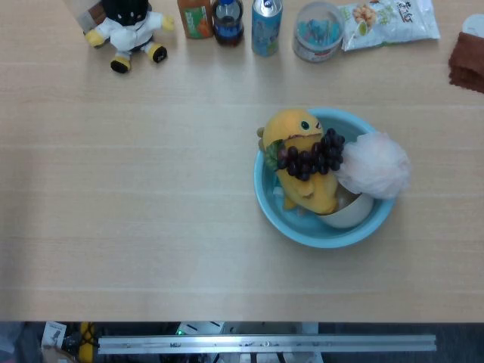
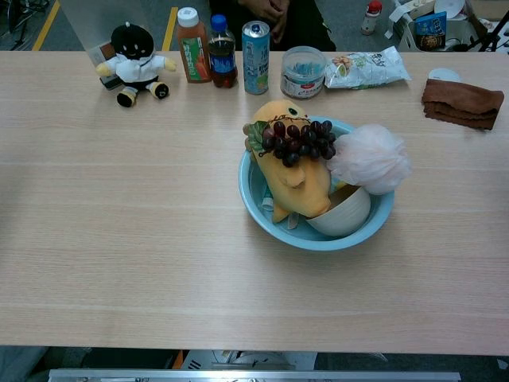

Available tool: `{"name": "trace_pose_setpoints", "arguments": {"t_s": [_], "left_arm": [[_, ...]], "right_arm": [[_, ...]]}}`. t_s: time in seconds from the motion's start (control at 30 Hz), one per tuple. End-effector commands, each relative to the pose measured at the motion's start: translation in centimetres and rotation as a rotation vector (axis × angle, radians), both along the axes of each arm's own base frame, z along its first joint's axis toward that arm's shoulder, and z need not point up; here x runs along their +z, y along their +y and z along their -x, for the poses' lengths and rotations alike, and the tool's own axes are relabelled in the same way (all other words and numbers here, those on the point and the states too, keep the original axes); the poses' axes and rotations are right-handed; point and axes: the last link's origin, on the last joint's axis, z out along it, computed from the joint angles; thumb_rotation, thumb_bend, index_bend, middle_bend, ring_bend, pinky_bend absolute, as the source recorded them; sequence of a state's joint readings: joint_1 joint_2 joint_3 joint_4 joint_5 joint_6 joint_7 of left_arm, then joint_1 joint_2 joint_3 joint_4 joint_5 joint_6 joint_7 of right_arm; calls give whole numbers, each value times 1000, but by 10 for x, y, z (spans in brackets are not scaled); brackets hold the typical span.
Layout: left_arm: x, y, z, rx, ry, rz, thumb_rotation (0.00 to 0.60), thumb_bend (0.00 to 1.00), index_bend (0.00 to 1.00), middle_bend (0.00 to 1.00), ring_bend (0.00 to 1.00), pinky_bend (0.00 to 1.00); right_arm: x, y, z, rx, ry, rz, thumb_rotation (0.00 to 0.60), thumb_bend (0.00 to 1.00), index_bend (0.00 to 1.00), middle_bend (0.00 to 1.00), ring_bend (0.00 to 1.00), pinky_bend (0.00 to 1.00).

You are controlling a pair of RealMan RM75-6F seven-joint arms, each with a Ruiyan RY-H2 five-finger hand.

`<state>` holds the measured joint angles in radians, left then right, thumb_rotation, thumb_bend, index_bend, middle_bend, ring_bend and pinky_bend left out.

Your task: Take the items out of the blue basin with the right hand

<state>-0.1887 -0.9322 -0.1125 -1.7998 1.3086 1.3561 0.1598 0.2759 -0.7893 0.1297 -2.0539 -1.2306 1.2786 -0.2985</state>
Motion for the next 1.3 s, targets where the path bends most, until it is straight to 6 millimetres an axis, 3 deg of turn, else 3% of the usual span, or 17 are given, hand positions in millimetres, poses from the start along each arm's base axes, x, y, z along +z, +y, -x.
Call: {"name": "trace_pose_setpoints", "arguments": {"t_s": [0.03,0.37,0.6,0.73,1.03,1.3], "left_arm": [[-1,0,0,6,-1,4,600,370,242,263,251,264],[-2,-5,0,20,5,6,600,370,242,263,251,264],[1,-10,0,25,2,2,600,370,242,263,251,264],[3,-12,1,30,5,3,600,370,242,263,251,264],[10,-19,7,47,2,-14,600,370,242,263,251,264],[12,-22,11,59,0,-18,600,370,242,263,251,264]], "right_arm": [[-1,-1,0,1,-2,-3,600,50,173,281,261,447],[-5,-11,-11,52,-5,-58,600,50,173,281,265,447],[-20,-24,-39,154,2,-152,600,49,190,315,266,447],[-37,-32,-61,232,3,-225,600,50,313,319,271,447],[-87,-47,-100,357,63,-374,600,48,339,319,245,447],[-131,-58,-120,378,86,-448,600,45,355,319,245,447]]}}
